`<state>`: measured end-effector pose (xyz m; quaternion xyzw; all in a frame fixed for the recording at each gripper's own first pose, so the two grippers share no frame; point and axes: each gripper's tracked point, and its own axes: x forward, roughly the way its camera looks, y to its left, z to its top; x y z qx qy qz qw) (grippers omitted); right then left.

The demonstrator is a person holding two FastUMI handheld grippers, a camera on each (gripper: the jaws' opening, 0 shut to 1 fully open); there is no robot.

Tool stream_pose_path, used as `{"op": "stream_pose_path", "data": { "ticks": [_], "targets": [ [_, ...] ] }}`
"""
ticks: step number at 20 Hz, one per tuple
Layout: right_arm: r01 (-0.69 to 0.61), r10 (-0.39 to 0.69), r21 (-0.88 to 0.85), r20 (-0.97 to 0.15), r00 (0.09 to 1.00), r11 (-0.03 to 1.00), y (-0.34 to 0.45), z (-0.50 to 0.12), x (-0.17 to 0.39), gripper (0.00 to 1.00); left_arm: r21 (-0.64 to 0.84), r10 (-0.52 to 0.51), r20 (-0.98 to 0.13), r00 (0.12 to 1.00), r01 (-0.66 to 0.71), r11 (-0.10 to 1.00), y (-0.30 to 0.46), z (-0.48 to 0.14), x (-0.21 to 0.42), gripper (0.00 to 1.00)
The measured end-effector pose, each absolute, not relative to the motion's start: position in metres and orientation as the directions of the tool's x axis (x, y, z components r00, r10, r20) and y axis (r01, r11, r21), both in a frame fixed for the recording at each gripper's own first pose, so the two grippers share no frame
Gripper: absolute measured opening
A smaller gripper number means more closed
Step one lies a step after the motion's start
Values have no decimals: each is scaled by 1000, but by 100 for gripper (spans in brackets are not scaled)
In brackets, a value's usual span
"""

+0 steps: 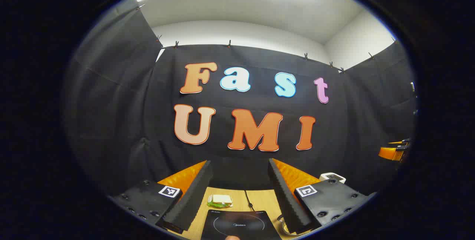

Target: First push the handle of the pot to place it horizontally, then grasp the pot with both hands and set it on the induction cooktop.

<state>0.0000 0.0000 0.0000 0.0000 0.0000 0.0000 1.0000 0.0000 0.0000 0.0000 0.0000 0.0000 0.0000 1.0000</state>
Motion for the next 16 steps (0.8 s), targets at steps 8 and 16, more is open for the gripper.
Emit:
{"op": "stream_pose_path", "data": {
  "ticks": [8, 16],
  "targets": [
    [-16, 16, 1, -10, 1000, 1000, 3, 2, -6, 95, 8, -13, -6, 1000, 14, 1000, -3, 7, -9, 98],
    [-26, 26, -8, -11, 1000, 1000, 7, 5, -14, 95, 18, -3, 3, 1000, 3, 1000, 0, 15, -17, 98]
  ]
}}
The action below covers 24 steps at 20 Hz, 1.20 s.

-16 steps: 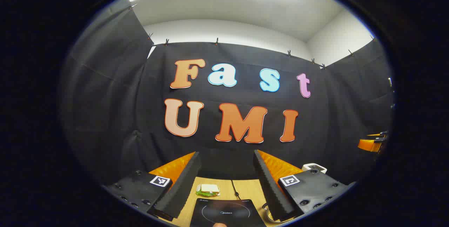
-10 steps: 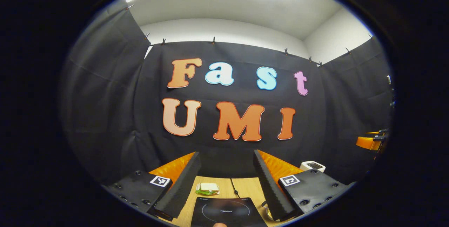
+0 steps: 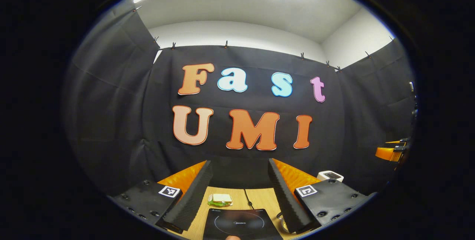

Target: First push the handle of the pot to place it horizontally, then grasp the pot with both hands and set it on the induction cooktop.

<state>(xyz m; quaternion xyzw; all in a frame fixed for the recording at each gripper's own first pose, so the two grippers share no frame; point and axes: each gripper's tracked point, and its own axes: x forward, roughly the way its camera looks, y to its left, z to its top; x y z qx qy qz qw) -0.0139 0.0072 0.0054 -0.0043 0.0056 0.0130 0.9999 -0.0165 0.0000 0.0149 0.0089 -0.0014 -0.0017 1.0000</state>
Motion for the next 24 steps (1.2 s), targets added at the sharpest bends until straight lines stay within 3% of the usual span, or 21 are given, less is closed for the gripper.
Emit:
{"op": "stream_pose_path", "data": {
  "ticks": [1, 3, 7, 8, 12, 13, 14, 19, 21, 24],
  "targets": [
    [-27, 27, -7, -15, 1000, 1000, 8, 5, -14, 100, 18, -3, 3, 1000, 3, 1000, 0, 15, -17, 98],
    [-30, 29, -1, -25, 999, 1000, 7, 2, -14, 95, 18, 2, 2, 1000, -2, 1000, 3, 16, -18, 98],
    [-33, 33, -2, -37, 999, 999, 6, -3, -15, 99, 17, 8, 0, 1000, -8, 1000, 3, 15, -21, 97],
    [-31, 30, -6, -42, 999, 1000, 5, -6, -15, 90, 18, 10, 0, 1000, -10, 1000, 4, 16, -22, 97],
    [-37, 35, -35, -60, 998, 999, 7, -17, -19, 79, 14, 13, 2, 1000, -13, 1000, 4, 18, -26, 97],
    [-44, 41, -37, -67, 997, 998, 8, -21, -20, 67, 13, 14, 1, 1000, -14, 1000, 4, 17, -24, 97],
    [-51, 49, -32, -79, 996, 998, 10, -27, -22, 68, 13, 15, -2, 1000, -15, 1000, 4, 17, -23, 98],
    [-87, 87, 7, -161, 983, 996, 19, -65, -25, 28, 18, 12, -11, 1000, -12, 1000, 3, 14, -27, 98],
    [-81, 79, -1, -188, 979, 997, 17, -81, -25, 16, 13, 11, -10, 1000, -11, 1000, 4, 14, -29, 98],
    [-71, 68, -5, -239, 969, 997, 14, -110, -28, 6, 14, 19, -9, 1000, -19, 1000, 9, 14, -30, 97]
  ]
}}
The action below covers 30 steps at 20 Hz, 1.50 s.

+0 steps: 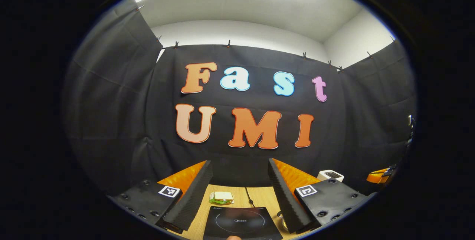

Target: First push the handle of the pot to place it horizontally, then grasp the pot with both hands and set it on the induction cooktop.

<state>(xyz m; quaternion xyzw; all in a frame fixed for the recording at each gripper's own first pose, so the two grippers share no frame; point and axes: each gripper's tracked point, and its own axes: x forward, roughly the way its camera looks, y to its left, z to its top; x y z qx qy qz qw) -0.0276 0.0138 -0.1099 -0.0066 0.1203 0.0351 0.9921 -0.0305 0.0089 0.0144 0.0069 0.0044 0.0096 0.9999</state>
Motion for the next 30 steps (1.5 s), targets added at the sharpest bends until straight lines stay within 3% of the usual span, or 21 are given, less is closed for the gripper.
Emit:
{"op": "stream_pose_path", "data": {
  "ticks": [2, 12, 21, 27, 30],
  "targets": [
    [-72, 71, 10, -268, 961, 997, 15, -127, -30, 0, 18, 25, -12, 1000, -25, 1000, 11, 14, -29, 97],
    [-98, 91, 6, -431, 898, 995, 26, -224, -59, 0, 10, 19, -27, 999, -19, 1000, 14, 5, -31, 97],
    [-133, 148, 71, -617, 773, 989, 41, -317, -83, 0, 28, 25, -23, 999, -25, 999, 13, 7, -38, 97],
    [-138, 160, 89, -707, 689, 986, 40, -363, -94, 0, 47, 14, -26, 1000, -13, 999, 12, 5, -39, 97],
    [-115, 146, 92, -708, 691, 989, 33, -366, -94, 0, 51, 14, -41, 999, -12, 999, 13, 1, -38, 97]
  ]
}}
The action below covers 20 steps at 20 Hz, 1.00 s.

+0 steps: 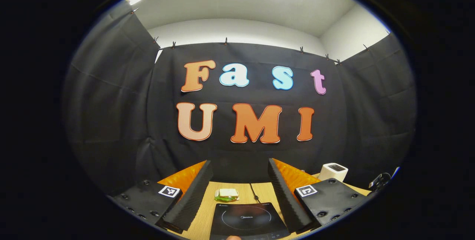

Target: First push the handle of the pot to place it horizontally, then grasp the pot with both hands and set it on the induction cooktop.

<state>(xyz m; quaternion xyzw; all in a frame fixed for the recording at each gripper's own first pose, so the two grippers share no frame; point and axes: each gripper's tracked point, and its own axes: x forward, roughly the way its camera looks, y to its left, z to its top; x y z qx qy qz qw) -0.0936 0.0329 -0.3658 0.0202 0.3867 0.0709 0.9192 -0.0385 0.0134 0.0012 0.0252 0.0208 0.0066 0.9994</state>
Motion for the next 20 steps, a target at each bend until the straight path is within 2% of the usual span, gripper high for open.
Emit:
{"op": "stream_pose_path", "data": {
  "ticks": [7, 10, 20],
  "targets": [
    [-82, 105, 68, -745, 659, 994, 20, -378, -94, 0, 34, 14, -55, 998, -12, 999, 15, -7, -34, 97],
    [-67, 131, 115, -753, 645, 991, 15, -380, -99, 0, 22, 23, -62, 998, -22, 1000, 16, -12, -28, 98],
    [-43, 95, 90, -746, 659, 995, -4, -380, -80, 0, 35, 32, -73, 997, -30, 999, 13, -20, -23, 98]
  ]
}}
